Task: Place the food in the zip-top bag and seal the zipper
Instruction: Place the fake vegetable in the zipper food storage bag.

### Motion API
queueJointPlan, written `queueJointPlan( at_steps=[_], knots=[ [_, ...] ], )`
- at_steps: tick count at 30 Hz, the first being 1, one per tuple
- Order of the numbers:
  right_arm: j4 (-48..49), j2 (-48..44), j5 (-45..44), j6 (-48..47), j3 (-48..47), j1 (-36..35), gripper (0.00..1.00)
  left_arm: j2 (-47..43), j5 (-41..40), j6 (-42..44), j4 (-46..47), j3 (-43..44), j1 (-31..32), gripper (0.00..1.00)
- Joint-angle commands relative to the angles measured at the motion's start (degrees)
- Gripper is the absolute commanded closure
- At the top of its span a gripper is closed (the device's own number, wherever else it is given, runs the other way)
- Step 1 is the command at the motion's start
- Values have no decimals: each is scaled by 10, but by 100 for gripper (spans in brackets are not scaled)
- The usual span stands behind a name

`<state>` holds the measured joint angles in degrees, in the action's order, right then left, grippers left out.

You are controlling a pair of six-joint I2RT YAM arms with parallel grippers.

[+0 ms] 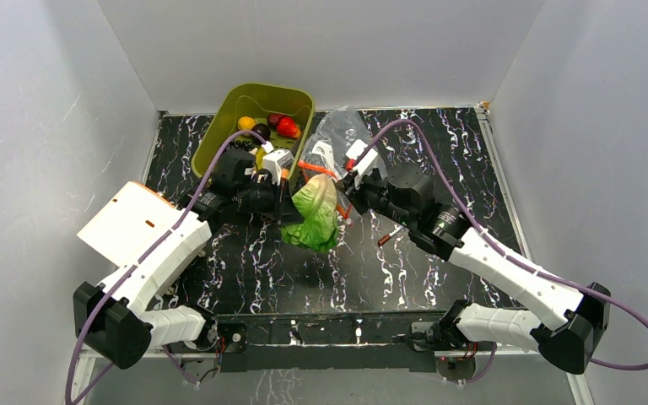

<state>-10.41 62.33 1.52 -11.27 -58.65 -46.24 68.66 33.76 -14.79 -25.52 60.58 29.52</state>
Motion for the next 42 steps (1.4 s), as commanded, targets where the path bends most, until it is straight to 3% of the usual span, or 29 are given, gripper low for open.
queueJointPlan(
  at_steps=[1,10,16,21,24,28,35,39,42],
  knots=[
    [32,-4,15,18,-13,-11,100,-5,-31,-2,-13,32,0,100],
    [55,26,0,32,-4,-30,100,-42,90,22,75,2,0,100],
    [57,40,18,35,-13,-31,100,-51,109,81,72,-12,0,100],
    [41,36,47,14,-10,-33,100,-48,83,115,75,-18,0,100],
    [17,24,83,-5,-5,-33,100,-32,24,117,41,5,0,100],
    [9,3,136,-18,11,-33,100,2,5,101,5,36,-1,100],
    [17,1,143,-3,29,-33,100,-3,25,91,23,36,-1,100],
    [49,9,89,13,43,-33,100,-20,96,128,28,13,-1,100],
    [49,21,117,26,35,-34,100,-40,89,111,51,6,-1,100]
  ],
)
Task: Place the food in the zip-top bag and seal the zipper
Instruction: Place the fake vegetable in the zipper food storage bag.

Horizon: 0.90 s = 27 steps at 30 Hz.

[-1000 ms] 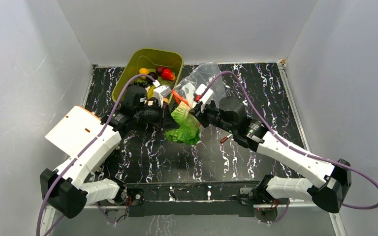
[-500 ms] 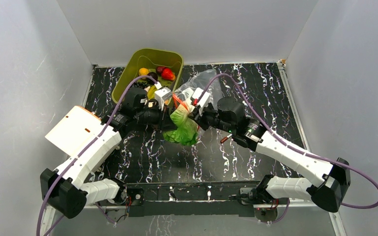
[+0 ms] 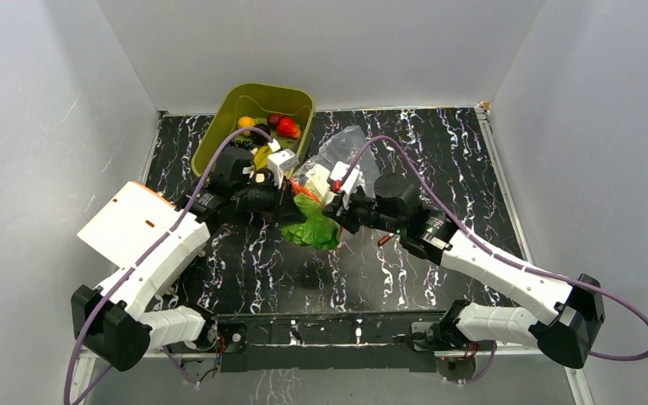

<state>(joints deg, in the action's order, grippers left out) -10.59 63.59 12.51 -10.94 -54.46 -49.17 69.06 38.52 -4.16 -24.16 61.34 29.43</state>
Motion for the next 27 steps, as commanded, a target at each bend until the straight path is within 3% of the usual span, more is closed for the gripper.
queueJointPlan(
  at_steps=[1,7,12,18,23,27],
  knots=[
    [52,9,20,28,-8,-5,100,-50,39,-2,49,-5,0,100],
    [84,-2,74,66,4,-8,100,-60,57,1,92,-35,0,100],
    [109,-6,129,100,13,-9,100,-37,0,-23,82,-26,0,100],
    [98,8,101,103,13,-10,100,-27,-16,-43,69,-12,0,100],
    [85,24,44,104,12,-10,100,-65,83,-41,118,-35,0,100],
    [110,34,82,136,11,-11,100,-95,125,-55,177,-68,0,100]
  ],
)
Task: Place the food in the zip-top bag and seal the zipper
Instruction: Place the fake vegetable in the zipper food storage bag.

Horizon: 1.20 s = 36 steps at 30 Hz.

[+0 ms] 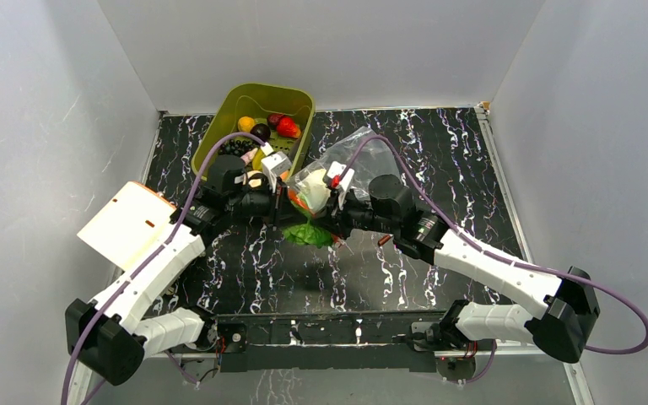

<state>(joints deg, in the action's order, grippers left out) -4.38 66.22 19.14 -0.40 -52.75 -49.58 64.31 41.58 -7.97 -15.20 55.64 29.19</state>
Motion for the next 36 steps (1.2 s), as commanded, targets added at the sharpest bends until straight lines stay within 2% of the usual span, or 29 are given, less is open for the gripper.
queueJointPlan(
  at_steps=[1,8,13,18,25,29,35,36],
  knots=[
    [57,8,30,39,-6,-8,100,-46,93,-17,90,-13,3,100],
    [72,1,88,54,-7,-21,100,-5,10,-15,33,21,2,100],
    [58,2,23,52,7,-21,100,-21,-31,-19,15,28,2,100],
    [83,0,-13,99,13,-21,100,-57,-2,-42,5,19,2,95],
    [170,6,26,244,24,-21,100,-95,0,-130,-15,17,2,74],
    [243,-8,29,330,51,-21,100,-113,-8,-167,-27,23,2,53],
    [226,-38,-21,360,57,-21,100,-147,-85,-159,-106,65,2,33],
    [225,-41,-26,363,61,-21,100,-152,-95,-161,-112,72,2,27]
  ],
)
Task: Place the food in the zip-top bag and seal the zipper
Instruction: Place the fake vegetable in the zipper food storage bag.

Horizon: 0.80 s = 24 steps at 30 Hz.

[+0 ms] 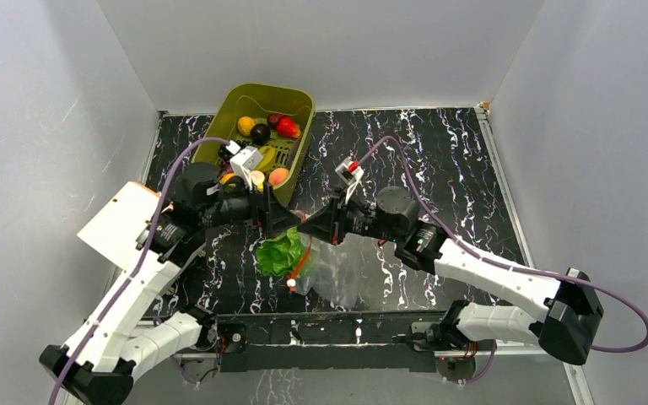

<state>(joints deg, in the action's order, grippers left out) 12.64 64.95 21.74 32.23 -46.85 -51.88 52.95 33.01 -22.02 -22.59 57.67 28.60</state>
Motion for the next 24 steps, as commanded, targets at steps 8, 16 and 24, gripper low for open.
queueJointPlan(
  at_steps=[8,16,24],
  knots=[
    [77,-52,-66,76,16,3,100,-82,-196,-34,-123,85,8,29],
    [40,-97,-110,56,-20,3,100,-119,-209,-71,-130,35,8,49],
    [47,-109,-109,53,-39,3,100,-113,-234,-105,-140,12,8,57]
  ],
)
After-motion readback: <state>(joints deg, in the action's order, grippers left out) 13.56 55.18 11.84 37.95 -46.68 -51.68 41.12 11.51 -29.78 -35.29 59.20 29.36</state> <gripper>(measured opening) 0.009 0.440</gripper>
